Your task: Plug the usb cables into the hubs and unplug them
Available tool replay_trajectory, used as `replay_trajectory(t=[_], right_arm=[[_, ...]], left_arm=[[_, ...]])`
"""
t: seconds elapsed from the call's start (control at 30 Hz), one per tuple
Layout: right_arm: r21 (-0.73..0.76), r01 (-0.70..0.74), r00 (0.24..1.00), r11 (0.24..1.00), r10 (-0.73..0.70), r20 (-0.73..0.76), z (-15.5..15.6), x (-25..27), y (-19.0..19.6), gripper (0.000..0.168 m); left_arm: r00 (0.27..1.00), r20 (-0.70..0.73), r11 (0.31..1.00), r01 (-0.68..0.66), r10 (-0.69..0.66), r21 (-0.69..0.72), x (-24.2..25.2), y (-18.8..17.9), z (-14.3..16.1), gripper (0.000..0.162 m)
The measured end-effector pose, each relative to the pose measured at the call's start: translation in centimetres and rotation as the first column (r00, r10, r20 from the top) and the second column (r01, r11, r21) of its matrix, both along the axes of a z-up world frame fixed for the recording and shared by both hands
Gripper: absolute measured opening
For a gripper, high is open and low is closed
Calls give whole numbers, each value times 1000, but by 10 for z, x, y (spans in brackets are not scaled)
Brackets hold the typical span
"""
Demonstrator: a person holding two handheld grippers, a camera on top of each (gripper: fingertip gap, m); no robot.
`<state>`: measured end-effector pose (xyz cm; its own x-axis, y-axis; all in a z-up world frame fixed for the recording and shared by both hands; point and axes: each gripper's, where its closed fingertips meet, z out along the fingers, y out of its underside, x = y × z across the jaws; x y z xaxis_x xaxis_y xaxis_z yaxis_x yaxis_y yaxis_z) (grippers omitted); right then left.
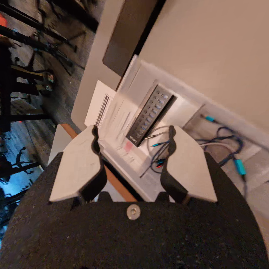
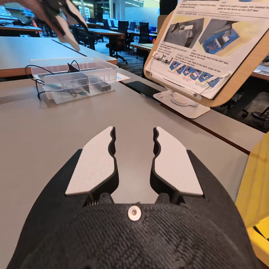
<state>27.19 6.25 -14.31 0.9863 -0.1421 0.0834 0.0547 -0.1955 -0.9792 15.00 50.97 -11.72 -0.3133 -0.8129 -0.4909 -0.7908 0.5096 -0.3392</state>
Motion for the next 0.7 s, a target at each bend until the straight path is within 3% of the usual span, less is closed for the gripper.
replay_trajectory(t=[0.13, 0.23, 0.33, 0.5, 0.57, 0.7], right_arm=[[-60, -38, 998, 997, 41, 41, -13, -2, 1, 50], [-109, -94, 993, 990, 100, 54, -23, -8, -1, 50], [-106, -121, 991, 987, 126, 46, -27, -10, -2, 50], [-89, -131, 991, 987, 130, -17, -37, -6, -2, 49], [-108, -125, 992, 986, 124, -19, -43, -3, -2, 49], [-116, -120, 993, 986, 117, -33, -48, -1, -1, 49]], left_arm=[[970, -227, 996, 74, -85, -57, 18, 29, -53, 84], [914, -399, 997, 59, -72, -46, 11, 49, -98, 83], [864, -486, 991, 133, -128, -25, 5, 54, -128, 80], [838, -519, 978, 206, -171, 10, 11, 62, -153, 78], [815, -547, 978, 204, -191, -38, 8, 59, -162, 63], [812, -540, 974, 217, -220, -71, 9, 59, -163, 56]])
